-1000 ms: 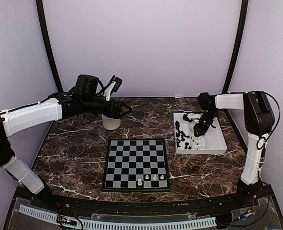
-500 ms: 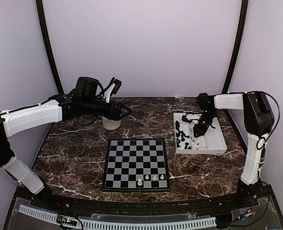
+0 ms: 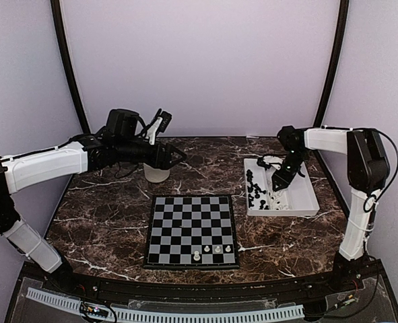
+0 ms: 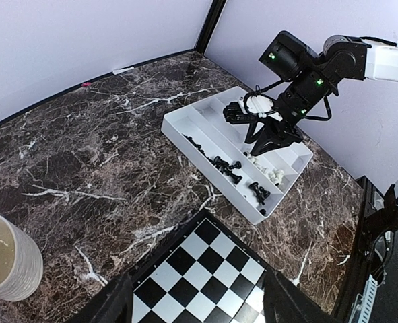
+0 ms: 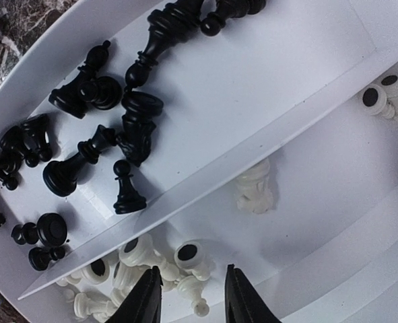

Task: Set up the chess pieces on the board
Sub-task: Pick up the pawn from the storage box.

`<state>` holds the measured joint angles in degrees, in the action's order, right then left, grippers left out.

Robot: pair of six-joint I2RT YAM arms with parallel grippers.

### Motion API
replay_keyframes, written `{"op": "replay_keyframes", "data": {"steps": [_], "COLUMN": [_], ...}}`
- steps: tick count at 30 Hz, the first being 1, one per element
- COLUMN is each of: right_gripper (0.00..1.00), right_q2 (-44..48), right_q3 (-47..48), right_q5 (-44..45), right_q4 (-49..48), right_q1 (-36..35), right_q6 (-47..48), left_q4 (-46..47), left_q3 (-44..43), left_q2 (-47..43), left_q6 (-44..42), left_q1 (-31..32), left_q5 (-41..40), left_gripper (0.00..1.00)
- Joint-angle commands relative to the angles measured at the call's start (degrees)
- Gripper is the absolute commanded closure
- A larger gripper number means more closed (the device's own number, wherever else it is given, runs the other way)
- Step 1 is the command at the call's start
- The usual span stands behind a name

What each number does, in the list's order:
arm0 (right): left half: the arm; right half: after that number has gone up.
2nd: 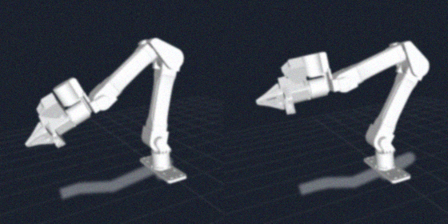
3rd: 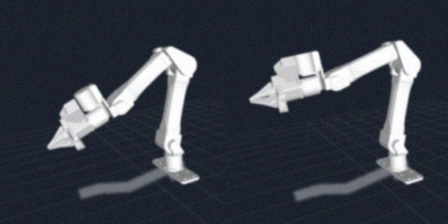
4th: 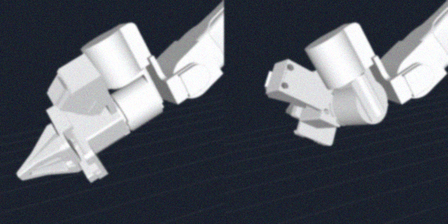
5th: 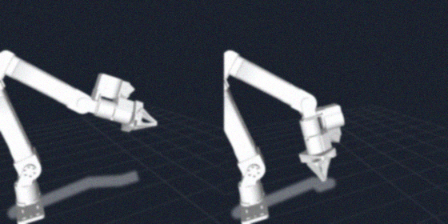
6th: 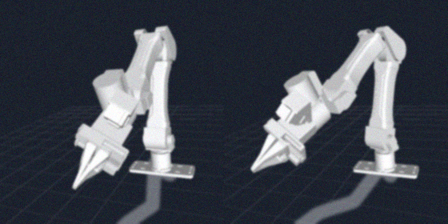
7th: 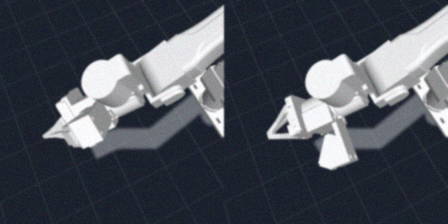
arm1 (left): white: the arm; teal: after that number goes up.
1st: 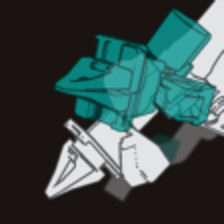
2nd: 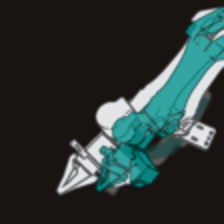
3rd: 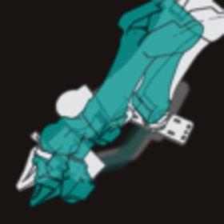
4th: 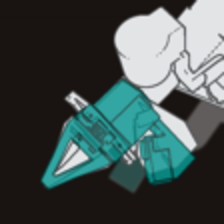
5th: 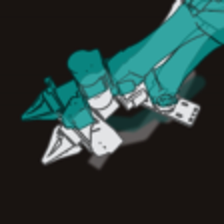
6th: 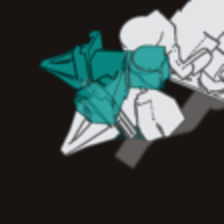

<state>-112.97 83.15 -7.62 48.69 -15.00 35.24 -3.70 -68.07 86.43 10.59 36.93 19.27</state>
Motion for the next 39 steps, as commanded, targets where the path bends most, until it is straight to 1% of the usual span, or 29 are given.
{"op": "replay_keyframes", "data": {"steps": [1, 11, 15, 27, 29, 33, 36, 39], "right_gripper": [0.67, 0.69, 0.7, 0.69, 0.69, 0.69, 0.72, 0.8], "right_q2": [2.48, 0.69, 0.09, -0.94, -1.09, -1.25, -1.38, -1.46], "right_q3": [1.75, 1.4, 1.46, 1.73, 1.63, 1.4, 1.7, 1.88], "right_q5": [1.26, 5.67, 6.15, 7.43, 9.44, 10.41, 10.54, 10.51], "right_q4": [3.96, 5.23, 5.5, 5.55, 5.5, 5.32, 5.7, 6.17], "right_q1": [-0.46, -1.63, -2.11, -2.48, -2.68, -2.93, -3.1, -3.19], "right_q6": [0.19, 0.81, 0.66, 0.26, 0.19, 0.26, 0.18, 0.18], "left_q4": [1.82, 2.82, 2.83, 3.07, 2.98, 2.96, 2.93, 2.83], "left_q3": [1.56, 2.86, 3.45, 4.32, 4.42, 4.58, 4.7, 4.77], "left_q2": [-2.22, -2.68, -3.29, -3.85, -3.9, -3.97, -3.98, -3.97], "left_q6": [-0.12, 0.13, 0.07, -0.21, -0.28, -0.39, -0.46, -0.67], "left_q1": [0.33, 0.34, 0.31, 0.32, 0.31, 0.34, 0.29, 0.3], "left_q5": [0.5, 0.81, 0.5, 0.55, 0.57, 0.54, 0.51, 0.52], "left_gripper": [0.32, 0.32, 0.32, 0.31, 0.31, 0.31, 0.31, 0.31]}}
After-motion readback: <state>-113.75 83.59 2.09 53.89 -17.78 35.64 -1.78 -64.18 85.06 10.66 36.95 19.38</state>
